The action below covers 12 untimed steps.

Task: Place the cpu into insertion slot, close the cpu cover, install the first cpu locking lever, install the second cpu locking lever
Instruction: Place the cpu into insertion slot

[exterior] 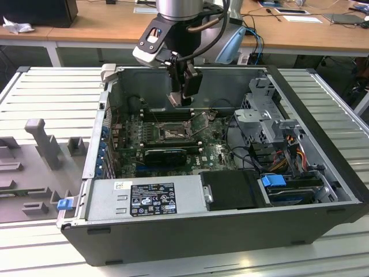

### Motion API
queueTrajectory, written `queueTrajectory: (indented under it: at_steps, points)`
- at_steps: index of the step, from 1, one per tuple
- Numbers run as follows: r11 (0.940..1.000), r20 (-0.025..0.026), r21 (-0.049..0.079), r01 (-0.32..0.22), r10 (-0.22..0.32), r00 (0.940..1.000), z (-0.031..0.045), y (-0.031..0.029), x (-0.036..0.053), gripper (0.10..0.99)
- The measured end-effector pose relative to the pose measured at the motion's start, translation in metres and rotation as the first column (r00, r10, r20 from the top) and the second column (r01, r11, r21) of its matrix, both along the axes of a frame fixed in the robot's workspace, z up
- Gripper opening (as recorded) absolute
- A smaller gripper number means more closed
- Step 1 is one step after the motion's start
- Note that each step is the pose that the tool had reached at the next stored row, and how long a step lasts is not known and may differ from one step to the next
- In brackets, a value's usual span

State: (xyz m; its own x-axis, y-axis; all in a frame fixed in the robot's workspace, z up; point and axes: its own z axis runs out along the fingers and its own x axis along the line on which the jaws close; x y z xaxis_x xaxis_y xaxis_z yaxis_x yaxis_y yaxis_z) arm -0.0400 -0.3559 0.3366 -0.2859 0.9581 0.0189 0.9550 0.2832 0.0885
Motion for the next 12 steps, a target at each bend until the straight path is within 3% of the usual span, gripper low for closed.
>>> queueTrajectory:
  at_steps: [3,7,12]
  points:
    - [0.9999,0.0,0.0,0.012,-0.012,0.9999,-0.0005,0.0,0.0,0.529]
    - [0.9946,0.0,0.0,0.104,-0.104,0.9946,-0.002,0.0,0.0,0.529]
    - [0.994,0.0,0.0,0.11,-0.11,0.994,-0.0039,0.0,0.0,0.529]
